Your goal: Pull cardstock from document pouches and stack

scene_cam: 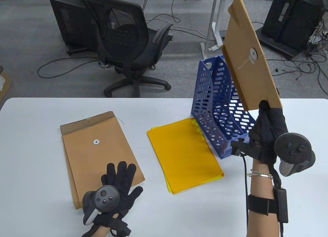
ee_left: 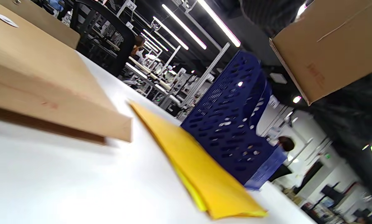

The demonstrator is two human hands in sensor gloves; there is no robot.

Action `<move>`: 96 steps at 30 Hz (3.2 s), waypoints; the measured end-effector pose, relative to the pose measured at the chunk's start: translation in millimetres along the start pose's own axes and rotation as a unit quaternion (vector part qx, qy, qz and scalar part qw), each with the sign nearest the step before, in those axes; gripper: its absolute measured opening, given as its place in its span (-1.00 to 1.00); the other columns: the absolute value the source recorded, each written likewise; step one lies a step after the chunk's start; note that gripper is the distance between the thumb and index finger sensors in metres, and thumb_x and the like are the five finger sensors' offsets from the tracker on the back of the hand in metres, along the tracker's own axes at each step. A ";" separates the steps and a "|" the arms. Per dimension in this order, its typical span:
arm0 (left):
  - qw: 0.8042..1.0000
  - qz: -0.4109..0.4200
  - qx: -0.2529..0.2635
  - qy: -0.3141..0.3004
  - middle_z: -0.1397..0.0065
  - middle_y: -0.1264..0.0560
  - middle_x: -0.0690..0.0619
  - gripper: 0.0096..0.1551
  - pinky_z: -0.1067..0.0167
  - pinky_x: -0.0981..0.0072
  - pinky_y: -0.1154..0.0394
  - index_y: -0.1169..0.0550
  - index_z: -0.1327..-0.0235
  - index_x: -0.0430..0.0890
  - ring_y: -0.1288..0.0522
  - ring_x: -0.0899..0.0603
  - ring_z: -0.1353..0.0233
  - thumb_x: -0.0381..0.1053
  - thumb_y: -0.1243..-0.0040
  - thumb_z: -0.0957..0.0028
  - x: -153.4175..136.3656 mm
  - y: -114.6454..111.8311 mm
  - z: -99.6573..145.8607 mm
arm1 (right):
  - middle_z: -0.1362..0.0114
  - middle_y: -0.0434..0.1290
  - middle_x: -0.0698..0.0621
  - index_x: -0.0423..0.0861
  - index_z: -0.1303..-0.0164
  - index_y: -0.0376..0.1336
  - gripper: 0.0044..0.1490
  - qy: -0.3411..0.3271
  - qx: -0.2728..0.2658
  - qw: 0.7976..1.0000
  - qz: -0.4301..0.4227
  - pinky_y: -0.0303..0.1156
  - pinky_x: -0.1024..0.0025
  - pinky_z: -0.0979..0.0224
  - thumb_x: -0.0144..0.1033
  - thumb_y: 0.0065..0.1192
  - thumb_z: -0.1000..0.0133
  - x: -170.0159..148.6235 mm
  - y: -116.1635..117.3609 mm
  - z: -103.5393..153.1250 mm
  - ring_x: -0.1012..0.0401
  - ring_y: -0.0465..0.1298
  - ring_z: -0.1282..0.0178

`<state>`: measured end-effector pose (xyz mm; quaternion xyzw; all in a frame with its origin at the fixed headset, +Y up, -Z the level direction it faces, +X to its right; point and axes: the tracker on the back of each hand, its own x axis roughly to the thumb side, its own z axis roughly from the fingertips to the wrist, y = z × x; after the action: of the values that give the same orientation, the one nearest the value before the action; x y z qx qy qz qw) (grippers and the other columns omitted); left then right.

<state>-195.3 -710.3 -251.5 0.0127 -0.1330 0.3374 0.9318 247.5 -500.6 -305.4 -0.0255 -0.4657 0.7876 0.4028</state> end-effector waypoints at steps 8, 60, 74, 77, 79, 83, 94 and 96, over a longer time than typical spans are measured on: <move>0.971 0.235 0.003 -0.044 -0.68 0.53 0.16 0.13 -0.41 -0.28 0.51 0.48 -0.35 0.42 0.68 -0.15 -0.56 0.35 -0.07 -0.09 -11.8 28.0 -36.4 | -0.38 0.51 0.07 0.05 -0.46 0.25 -0.46 0.025 0.078 0.986 -0.148 0.45 0.19 -0.42 -0.18 0.01 -0.25 21.9 11.4 52.5 0.11 0.54 -0.35; 0.843 0.515 -0.073 -0.138 -0.59 -0.42 0.10 -0.41 -0.29 0.10 -0.50 -0.19 -0.51 0.37 -0.50 -0.06 -0.50 0.07 -0.02 -0.23 -23.5 -7.0 -52.8 | -0.16 0.45 -0.12 -0.23 0.02 0.43 -0.47 -0.215 0.143 0.931 0.258 0.33 -0.13 -0.35 -0.06 0.12 -0.13 101.7 158.0 229.7 -0.09 0.39 -0.29; 0.843 0.511 -0.082 -0.147 -0.58 -0.45 0.10 -0.41 -0.30 0.04 -0.48 -0.22 -0.50 0.36 -0.51 -0.07 -0.50 0.06 -0.05 -0.21 -23.3 -5.5 -52.9 | -0.24 0.43 -0.05 -0.14 -0.05 0.38 -0.48 -0.188 0.087 0.959 0.193 0.35 -0.07 -0.41 -0.01 0.02 -0.16 103.1 120.1 197.7 -0.04 0.40 -0.34; 0.847 0.496 -0.098 -0.163 -0.57 -0.46 0.11 -0.41 -0.30 0.05 -0.48 -0.22 -0.50 0.36 -0.52 -0.06 -0.50 0.06 -0.04 -0.21 -20.4 -4.8 -53.7 | -0.23 0.44 -0.05 -0.15 -0.04 0.38 -0.48 -0.178 0.063 0.959 0.211 0.35 -0.08 -0.40 -0.02 0.02 -0.15 94.3 113.1 189.0 -0.05 0.40 -0.33; 0.842 0.504 -0.100 -0.167 -0.57 -0.46 0.11 -0.42 -0.30 0.06 -0.49 -0.23 -0.50 0.37 -0.52 -0.05 -0.49 0.07 -0.05 -0.21 -20.6 -5.3 -54.1 | -0.22 0.45 -0.07 -0.16 -0.03 0.39 -0.48 -0.165 0.044 0.959 0.226 0.36 -0.08 -0.38 -0.03 0.03 -0.14 85.0 107.9 182.8 -0.06 0.41 -0.31; 0.835 0.508 -0.120 -0.175 -0.56 -0.47 0.11 -0.42 -0.29 0.05 -0.49 -0.24 -0.51 0.34 -0.53 -0.06 -0.49 0.07 -0.05 -0.21 -19.1 -4.2 -55.3 | -0.20 0.45 -0.08 -0.18 -0.01 0.40 -0.48 -0.144 0.041 0.964 0.221 0.35 -0.10 -0.37 -0.05 0.05 -0.14 72.0 104.3 177.4 -0.07 0.42 -0.29; 0.842 0.494 -0.123 -0.176 -0.55 -0.49 0.10 -0.42 -0.28 0.05 -0.50 -0.25 -0.51 0.33 -0.55 -0.06 -0.47 0.06 -0.06 -0.21 -18.4 0.3 -56.0 | -0.22 0.45 -0.05 -0.15 -0.04 0.38 -0.48 -0.174 0.011 0.954 0.243 0.38 -0.06 -0.38 -0.03 0.01 -0.16 84.5 98.5 176.4 -0.04 0.43 -0.30; 0.845 0.489 -0.124 -0.177 -0.55 -0.49 0.10 -0.42 -0.28 0.05 -0.50 -0.25 -0.51 0.33 -0.55 -0.05 -0.47 0.06 -0.06 -0.21 -17.8 1.1 -55.9 | -0.21 0.46 -0.05 -0.15 -0.04 0.38 -0.48 -0.158 0.011 0.961 0.225 0.38 -0.06 -0.37 -0.03 0.01 -0.16 83.2 96.3 174.9 -0.04 0.43 -0.29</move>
<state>-195.7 -714.2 -310.1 -0.1103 -0.3251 0.7218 0.6010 60.0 -593.8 -251.3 -0.0002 -0.4969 0.8570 0.1364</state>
